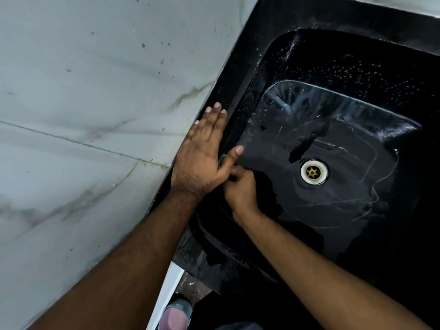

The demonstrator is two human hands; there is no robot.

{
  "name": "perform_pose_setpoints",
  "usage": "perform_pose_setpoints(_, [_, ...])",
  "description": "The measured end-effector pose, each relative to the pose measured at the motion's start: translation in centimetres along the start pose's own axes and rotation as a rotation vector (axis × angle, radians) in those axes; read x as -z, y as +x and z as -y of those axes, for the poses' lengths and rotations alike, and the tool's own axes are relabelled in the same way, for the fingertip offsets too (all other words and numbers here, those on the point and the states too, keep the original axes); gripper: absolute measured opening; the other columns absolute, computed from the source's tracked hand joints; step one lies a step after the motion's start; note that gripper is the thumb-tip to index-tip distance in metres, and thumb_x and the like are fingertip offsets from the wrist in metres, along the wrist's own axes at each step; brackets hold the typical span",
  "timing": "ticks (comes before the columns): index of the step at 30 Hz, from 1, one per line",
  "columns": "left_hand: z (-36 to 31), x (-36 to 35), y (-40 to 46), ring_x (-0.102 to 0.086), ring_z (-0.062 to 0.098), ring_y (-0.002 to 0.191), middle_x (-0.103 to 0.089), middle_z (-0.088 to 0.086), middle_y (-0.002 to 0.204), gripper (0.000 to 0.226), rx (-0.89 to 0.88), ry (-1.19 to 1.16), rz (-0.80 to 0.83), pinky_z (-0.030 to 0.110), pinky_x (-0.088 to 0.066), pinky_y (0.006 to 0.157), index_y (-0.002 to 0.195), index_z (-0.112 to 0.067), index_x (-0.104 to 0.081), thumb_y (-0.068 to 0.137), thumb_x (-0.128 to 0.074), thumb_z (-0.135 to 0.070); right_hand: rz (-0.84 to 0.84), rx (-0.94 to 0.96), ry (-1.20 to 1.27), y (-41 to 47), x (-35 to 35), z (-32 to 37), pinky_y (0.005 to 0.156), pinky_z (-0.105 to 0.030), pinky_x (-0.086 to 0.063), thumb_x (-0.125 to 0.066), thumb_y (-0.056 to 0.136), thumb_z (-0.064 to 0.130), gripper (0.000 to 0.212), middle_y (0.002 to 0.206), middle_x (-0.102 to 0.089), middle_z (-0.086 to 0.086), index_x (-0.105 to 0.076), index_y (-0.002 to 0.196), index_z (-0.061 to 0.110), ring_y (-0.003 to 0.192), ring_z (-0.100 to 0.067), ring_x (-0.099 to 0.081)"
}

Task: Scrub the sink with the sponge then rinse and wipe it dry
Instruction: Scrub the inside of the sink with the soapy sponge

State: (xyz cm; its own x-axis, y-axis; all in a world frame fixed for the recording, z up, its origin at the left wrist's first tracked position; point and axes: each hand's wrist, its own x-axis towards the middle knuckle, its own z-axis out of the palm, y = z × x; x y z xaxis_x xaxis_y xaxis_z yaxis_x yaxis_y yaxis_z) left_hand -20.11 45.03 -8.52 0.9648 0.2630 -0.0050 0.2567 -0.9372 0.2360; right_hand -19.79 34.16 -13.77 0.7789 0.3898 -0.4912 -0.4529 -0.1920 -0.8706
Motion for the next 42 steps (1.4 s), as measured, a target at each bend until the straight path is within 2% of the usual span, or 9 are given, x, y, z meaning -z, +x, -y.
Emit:
perform_pose_setpoints(4, [0.1,0.0,-0.2,-0.006,0.013,0.155,-0.010,0.001,0.168,0.077,0.009,-0.003,0.001,0.041,-0.017,0.124,0.159,-0.011,-0.019,0.100,-0.038,-0.057,-0.067,-0.486,0.427,3.0,-0.5,1.5,0.072,-0.038,-0.058,-0.061,0.092,-0.003,0.011,0.076,-0.067,-0.016,-0.070,0.089,0.002,0.069,-0.024,-0.061])
perform_pose_setpoints(9, [0.2,-0.1,-0.1,-0.006,0.013,0.155,-0.011,0.001,0.168,0.076,-0.001,-0.004,-0.006,0.042,-0.018,0.124,0.159,-0.011,-0.019,0.101,-0.036,-0.057,-0.168,-0.104,0.230,3.2,-0.1,2.7,0.071,-0.027,-0.053,-0.064,0.090,0.007,0.018,0.077,-0.071,0.014,-0.075,0.081,0.018,0.075,0.000,-0.063])
perform_pose_setpoints(12, [0.1,0.0,-0.1,-0.008,0.014,0.155,-0.013,0.002,0.168,0.070,0.005,-0.018,-0.014,0.042,-0.019,0.124,0.158,-0.011,-0.021,0.103,-0.035,-0.052,-0.075,0.003,0.037,0.4,-0.9,0.1,0.062,-0.031,-0.052,-0.064,0.086,0.018,0.018,0.074,-0.073,-0.001,-0.074,0.071,0.014,0.068,-0.014,-0.065])
perform_pose_setpoints(17, [0.1,0.0,-0.1,-0.015,0.015,0.154,-0.019,0.002,0.166,0.057,0.007,-0.073,-0.053,0.041,-0.021,0.123,0.157,-0.010,-0.028,0.105,-0.035,-0.033,-0.099,-0.430,0.308,3.6,-1.4,-2.5,0.057,-0.033,-0.054,-0.066,0.086,-0.004,0.014,0.083,-0.069,-0.017,-0.071,0.098,-0.009,0.062,-0.023,-0.060])
perform_pose_setpoints(20, [0.1,-0.1,0.1,-0.019,0.017,0.153,-0.024,0.004,0.165,0.052,-0.004,-0.116,-0.082,0.037,-0.020,0.124,0.155,-0.008,-0.032,0.105,-0.033,-0.025,-0.154,-0.337,0.234,5.1,-1.1,-1.5,0.066,-0.038,-0.058,-0.068,0.082,-0.003,0.013,0.081,-0.074,-0.015,-0.076,0.087,0.007,0.066,-0.021,-0.066])
perform_pose_setpoints(24, [0.7,-0.3,0.2,-0.024,0.020,0.151,-0.030,0.008,0.162,0.049,0.009,-0.133,-0.105,0.034,-0.018,0.124,0.152,-0.005,-0.038,0.104,-0.034,-0.014,0.082,-0.159,0.180,0.1,-1.1,-1.8,0.070,-0.030,-0.057,-0.066,0.082,-0.004,0.024,0.092,-0.076,-0.009,-0.078,0.100,0.007,0.076,-0.013,-0.068])
perform_pose_setpoints(32, [0.5,-0.4,-0.1,-0.032,0.025,0.148,-0.040,0.012,0.156,0.045,-0.004,-0.160,-0.148,0.032,-0.023,0.123,0.145,-0.003,-0.047,0.101,-0.036,-0.009,0.274,-0.446,-0.098,1.9,-0.3,-4.3,0.058,-0.025,-0.058,-0.064,0.084,-0.014,0.021,0.082,-0.059,-0.012,-0.066,0.105,-0.016,0.064,-0.020,-0.061])
perform_pose_setpoints(37, [0.3,-0.5,-0.1,-0.033,0.025,0.148,-0.040,0.012,0.156,0.045,0.008,-0.164,-0.144,0.040,-0.028,0.120,0.145,-0.003,-0.047,0.102,-0.038,-0.009,0.525,-0.082,-0.729,-1.0,1.2,-3.6,0.065,-0.019,-0.053,-0.067,0.080,0.001,0.017,0.081,-0.072,0.000,-0.078,0.087,0.012,0.075,-0.014,-0.067])
perform_pose_setpoints(42, [0.3,-0.4,-0.2,-0.032,0.024,0.148,-0.040,0.012,0.156,0.044,0.002,-0.172,-0.152,0.039,-0.029,0.121,0.145,-0.002,-0.047,0.102,-0.040,-0.005,0.455,-0.171,-0.586,-1.0,0.8,-4.1,0.077,-0.028,-0.057,-0.064,0.079,0.001,0.026,0.082,-0.070,0.003,-0.079,0.088,0.020,0.078,-0.016,-0.065])
